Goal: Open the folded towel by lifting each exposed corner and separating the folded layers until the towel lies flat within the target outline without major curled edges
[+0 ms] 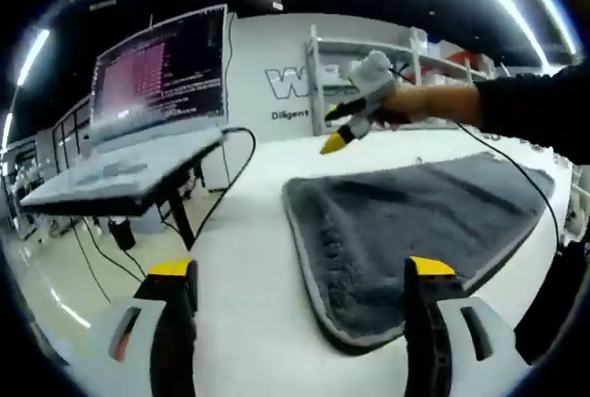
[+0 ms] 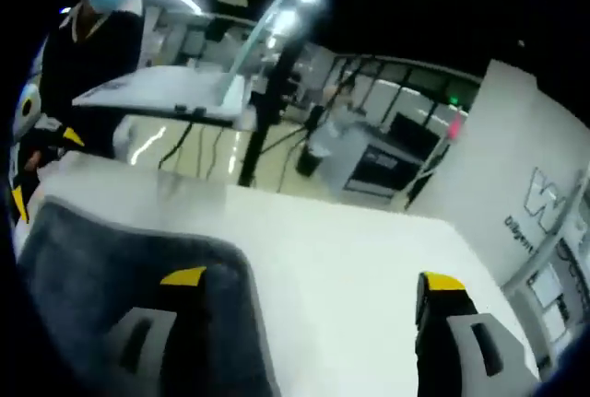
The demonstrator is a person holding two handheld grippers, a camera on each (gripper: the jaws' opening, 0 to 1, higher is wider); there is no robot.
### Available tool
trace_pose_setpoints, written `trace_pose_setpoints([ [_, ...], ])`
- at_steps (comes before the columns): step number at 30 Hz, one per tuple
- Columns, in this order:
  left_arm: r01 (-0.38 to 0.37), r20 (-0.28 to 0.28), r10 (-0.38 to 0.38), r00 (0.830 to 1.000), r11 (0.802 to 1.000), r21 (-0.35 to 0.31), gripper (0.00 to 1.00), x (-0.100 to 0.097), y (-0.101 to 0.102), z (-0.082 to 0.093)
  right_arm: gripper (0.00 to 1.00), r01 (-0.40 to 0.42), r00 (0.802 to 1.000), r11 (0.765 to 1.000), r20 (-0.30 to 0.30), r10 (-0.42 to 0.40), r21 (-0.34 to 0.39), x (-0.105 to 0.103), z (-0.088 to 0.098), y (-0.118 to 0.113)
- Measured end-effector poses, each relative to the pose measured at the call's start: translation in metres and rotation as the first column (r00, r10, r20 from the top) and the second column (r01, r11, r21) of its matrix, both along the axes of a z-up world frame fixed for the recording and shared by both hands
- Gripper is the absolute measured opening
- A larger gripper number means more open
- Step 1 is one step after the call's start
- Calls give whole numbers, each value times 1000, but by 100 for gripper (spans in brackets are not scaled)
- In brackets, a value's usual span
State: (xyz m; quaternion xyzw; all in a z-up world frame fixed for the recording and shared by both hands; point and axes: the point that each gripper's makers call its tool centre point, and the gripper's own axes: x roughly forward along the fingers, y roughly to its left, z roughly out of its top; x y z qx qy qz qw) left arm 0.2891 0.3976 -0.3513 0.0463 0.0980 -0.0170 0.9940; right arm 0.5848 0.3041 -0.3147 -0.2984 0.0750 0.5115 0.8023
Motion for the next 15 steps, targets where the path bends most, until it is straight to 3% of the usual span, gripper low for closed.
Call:
trace_pose_setpoints([
  [3,83,75,-77,994,994,-74,100,3,-15,27,100,30,999,1000,26,-30,9,-5,14,-17],
  [5,149,99,-141,985,985,-84,100,7,-31,39,100,56,998,998,38,-57,21,-9,25,-31],
  [7,156,90,-150,985,986,-65,100,13,-35,46,100,87,995,995,44,-89,46,-15,37,-49],
  [8,159,81,-157,984,987,-19,100,18,-36,49,100,122,992,991,38,-124,55,-16,42,-62],
  [10,161,74,-162,984,987,14,100,23,-37,53,100,187,982,981,21,-188,50,-20,48,-90],
  [13,181,50,-182,982,983,27,99,34,-41,57,100,231,972,970,20,-233,77,-34,62,-137],
  [14,187,41,-188,981,982,27,98,36,-42,58,100,238,970,968,22,-240,80,-35,63,-142],
  [15,189,37,-190,981,982,26,97,40,-43,63,100,256,966,962,25,-259,93,-42,70,-169],
])
